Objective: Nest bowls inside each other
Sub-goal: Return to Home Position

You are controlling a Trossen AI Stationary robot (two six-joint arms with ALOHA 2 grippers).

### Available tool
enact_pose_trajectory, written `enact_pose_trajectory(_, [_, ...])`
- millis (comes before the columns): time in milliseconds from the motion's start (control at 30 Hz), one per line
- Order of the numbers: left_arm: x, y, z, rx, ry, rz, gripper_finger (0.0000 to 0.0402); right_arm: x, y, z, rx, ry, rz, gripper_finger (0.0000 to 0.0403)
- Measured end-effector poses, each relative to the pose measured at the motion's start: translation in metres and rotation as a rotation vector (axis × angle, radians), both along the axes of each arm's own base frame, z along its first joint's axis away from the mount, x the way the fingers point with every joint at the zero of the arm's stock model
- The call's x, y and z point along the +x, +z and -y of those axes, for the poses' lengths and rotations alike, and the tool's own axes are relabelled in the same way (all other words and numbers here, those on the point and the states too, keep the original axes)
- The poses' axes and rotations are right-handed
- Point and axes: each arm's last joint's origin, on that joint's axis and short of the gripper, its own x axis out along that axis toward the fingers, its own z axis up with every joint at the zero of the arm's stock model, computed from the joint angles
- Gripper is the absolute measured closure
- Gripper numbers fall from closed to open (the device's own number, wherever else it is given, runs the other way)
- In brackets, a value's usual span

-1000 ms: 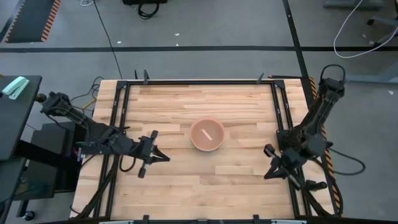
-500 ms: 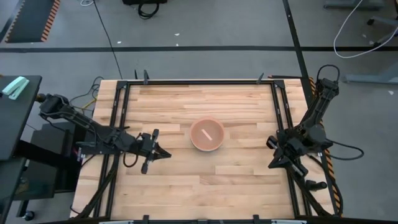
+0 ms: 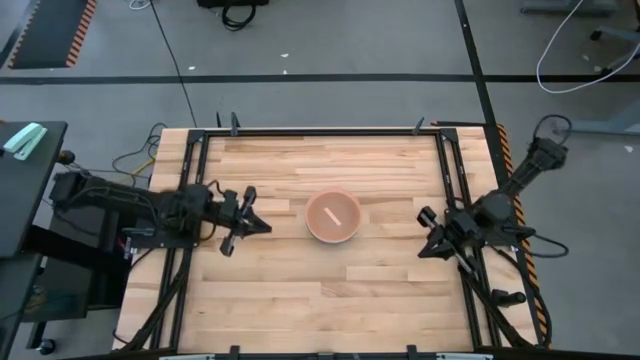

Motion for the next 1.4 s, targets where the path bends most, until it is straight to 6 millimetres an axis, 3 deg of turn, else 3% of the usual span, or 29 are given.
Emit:
enact_pose_trajectory(267, [-0.012,0.006,-0.043,-0.021,0.060,0.007,0.0374,0.014,0.002,0.032,-0.016,-0.004,0.026,0.0387])
enact_pose_trajectory(500, [-0.039,0.012,-0.065,-0.029,0.213,0.007,0.0376,0.003,0.011,0.066,0.010,-0.077,0.088,0.0387])
enact_pose_trajectory(667, [-0.061,0.026,-0.062,-0.017,0.192,0.119,0.0367,-0.008,0.021,0.078,0.015,-0.084,0.085,0.0387])
enact_pose_trajectory(967, [-0.093,0.038,-0.049,0.017,0.205,0.248,0.0375,-0.022,0.047,0.079,-0.011,-0.069,0.181,0.0387])
enact_pose_trajectory(1400, [-0.115,0.037,-0.036,0.037,0.205,0.299,0.0369,-0.046,0.077,0.074,-0.083,-0.065,0.316,0.0387])
